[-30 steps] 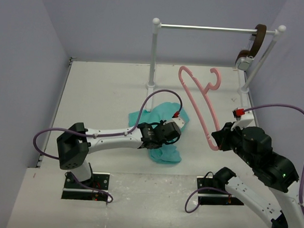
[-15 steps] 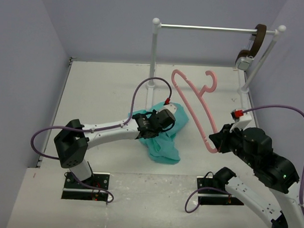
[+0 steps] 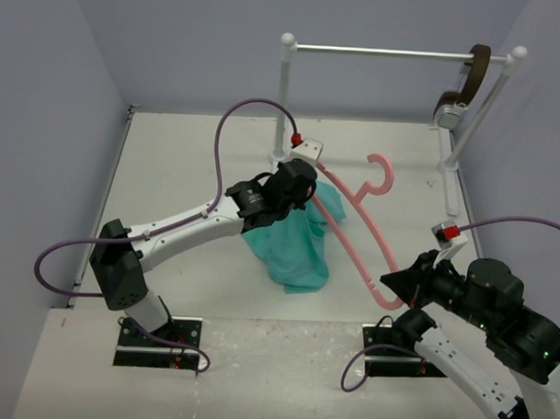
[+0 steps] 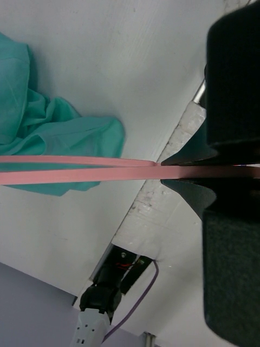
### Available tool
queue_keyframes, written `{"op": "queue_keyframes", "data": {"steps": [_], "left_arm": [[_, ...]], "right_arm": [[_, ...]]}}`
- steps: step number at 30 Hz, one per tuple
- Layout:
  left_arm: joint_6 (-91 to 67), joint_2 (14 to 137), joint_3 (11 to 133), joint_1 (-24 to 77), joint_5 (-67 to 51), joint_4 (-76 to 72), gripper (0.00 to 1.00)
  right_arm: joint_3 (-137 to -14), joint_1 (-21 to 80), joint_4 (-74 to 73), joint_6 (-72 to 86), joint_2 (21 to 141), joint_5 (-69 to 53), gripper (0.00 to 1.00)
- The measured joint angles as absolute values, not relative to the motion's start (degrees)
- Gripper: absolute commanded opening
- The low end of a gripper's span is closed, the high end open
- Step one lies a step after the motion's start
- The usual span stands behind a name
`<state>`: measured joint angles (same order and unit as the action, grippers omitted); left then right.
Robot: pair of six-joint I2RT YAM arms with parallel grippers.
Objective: Place the t-shirt on the hanger
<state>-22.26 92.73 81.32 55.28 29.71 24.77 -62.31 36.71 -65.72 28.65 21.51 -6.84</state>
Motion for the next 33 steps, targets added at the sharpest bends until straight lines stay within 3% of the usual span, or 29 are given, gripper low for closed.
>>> {"op": "queue_keyframes", "data": {"steps": [20,33], "left_arm": [[-28.5,95.4,82.8,50.7,27.6,24.8,0.00],[-31.8,92.2,77.9,50.6,23.2,21.9,0.00]], "right_arm": [[-60.6,36.7,-77.8,34.3,13.2,-8.8,0.00],[-53.2,36.7,-67.2,36.6,15.8,-11.4,0.00]]}}
